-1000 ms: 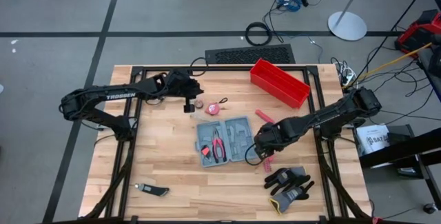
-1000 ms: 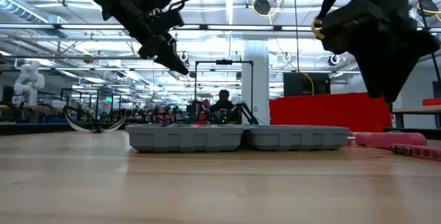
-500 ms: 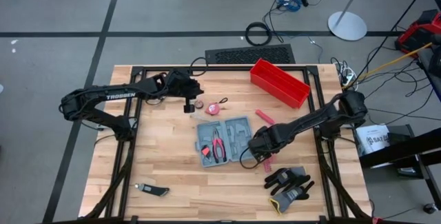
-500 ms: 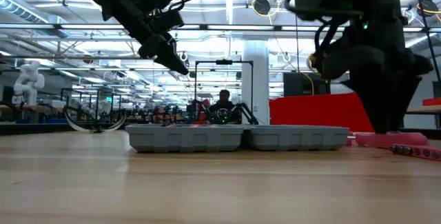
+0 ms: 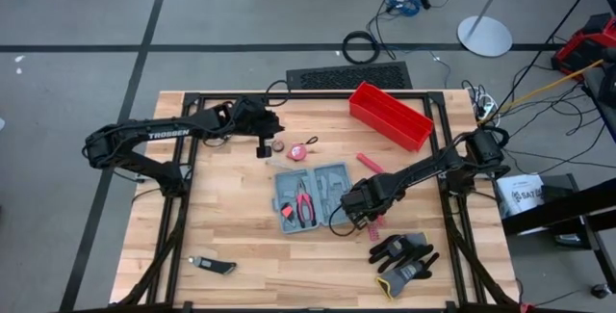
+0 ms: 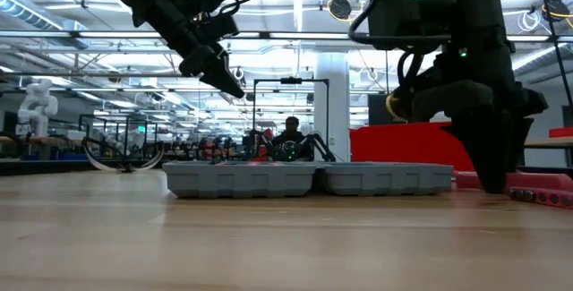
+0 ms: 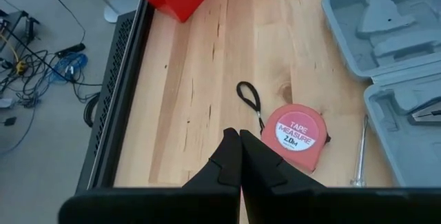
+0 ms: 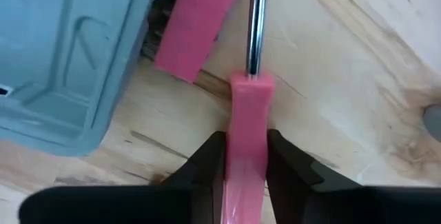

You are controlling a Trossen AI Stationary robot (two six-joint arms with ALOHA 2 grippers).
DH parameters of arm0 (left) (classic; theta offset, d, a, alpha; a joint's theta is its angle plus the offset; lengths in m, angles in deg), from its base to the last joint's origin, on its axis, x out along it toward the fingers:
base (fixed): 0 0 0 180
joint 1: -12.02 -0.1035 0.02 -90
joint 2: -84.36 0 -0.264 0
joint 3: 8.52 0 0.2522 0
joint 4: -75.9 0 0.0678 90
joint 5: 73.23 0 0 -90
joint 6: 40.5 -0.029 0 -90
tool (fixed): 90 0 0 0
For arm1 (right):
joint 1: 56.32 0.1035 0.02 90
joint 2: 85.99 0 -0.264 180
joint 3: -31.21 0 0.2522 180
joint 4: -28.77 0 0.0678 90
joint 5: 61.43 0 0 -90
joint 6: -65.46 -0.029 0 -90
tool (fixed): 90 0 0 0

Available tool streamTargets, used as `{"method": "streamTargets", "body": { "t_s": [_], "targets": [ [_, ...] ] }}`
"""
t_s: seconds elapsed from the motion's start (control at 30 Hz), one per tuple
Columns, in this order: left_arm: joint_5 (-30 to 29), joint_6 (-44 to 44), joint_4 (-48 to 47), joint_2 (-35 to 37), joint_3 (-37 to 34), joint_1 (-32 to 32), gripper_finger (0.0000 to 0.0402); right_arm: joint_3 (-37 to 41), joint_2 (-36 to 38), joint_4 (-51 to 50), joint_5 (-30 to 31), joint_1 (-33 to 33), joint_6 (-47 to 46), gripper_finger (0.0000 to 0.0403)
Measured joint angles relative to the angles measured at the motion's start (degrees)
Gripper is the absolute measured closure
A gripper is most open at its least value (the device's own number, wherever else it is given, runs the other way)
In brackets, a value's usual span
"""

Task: Prefit tool cases
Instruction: Put the screwdriver into the toolbox

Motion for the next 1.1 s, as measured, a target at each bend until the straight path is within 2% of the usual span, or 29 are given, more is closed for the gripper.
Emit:
{"method": "streamTargets", "body": {
  "t_s": [0.3, 0.43, 0.63, 0.83, 1.0, 1.1],
  "targets": [
    [-1.4, -3.1, 1.2, 0.0, 0.0, 0.0, 0.0400, 0.3, 13.2, -0.7, 2.7, -0.4, -12.7, 0.0333],
    [-4.5, -3.9, -0.8, 0.0, 0.0, 0.0, 0.0400, 0.2, 17.0, 4.4, 8.0, 0.8, -19.9, 0.0333],
    [-4.3, -8.9, -1.4, 0.1, -3.2, -0.2, 0.0400, 0.2, 14.5, 15.4, 16.0, 2.4, -25.4, 0.0333],
    [0.9, -12.9, -5.8, 0.2, -4.7, -1.0, 0.0400, 0.2, 11.6, 20.4, 16.9, 2.7, -28.6, 0.0333],
    [2.2, -13.7, -5.7, 0.2, -5.2, -1.7, 0.0400, -1.3, 9.6, 18.3, 15.4, 2.5, -29.0, 0.0333],
    [2.2, -13.6, -5.7, 0.2, -5.2, -1.8, 0.0400, -4.4, 8.1, 12.2, 14.7, 2.1, -28.9, 0.0333]
  ]
}}
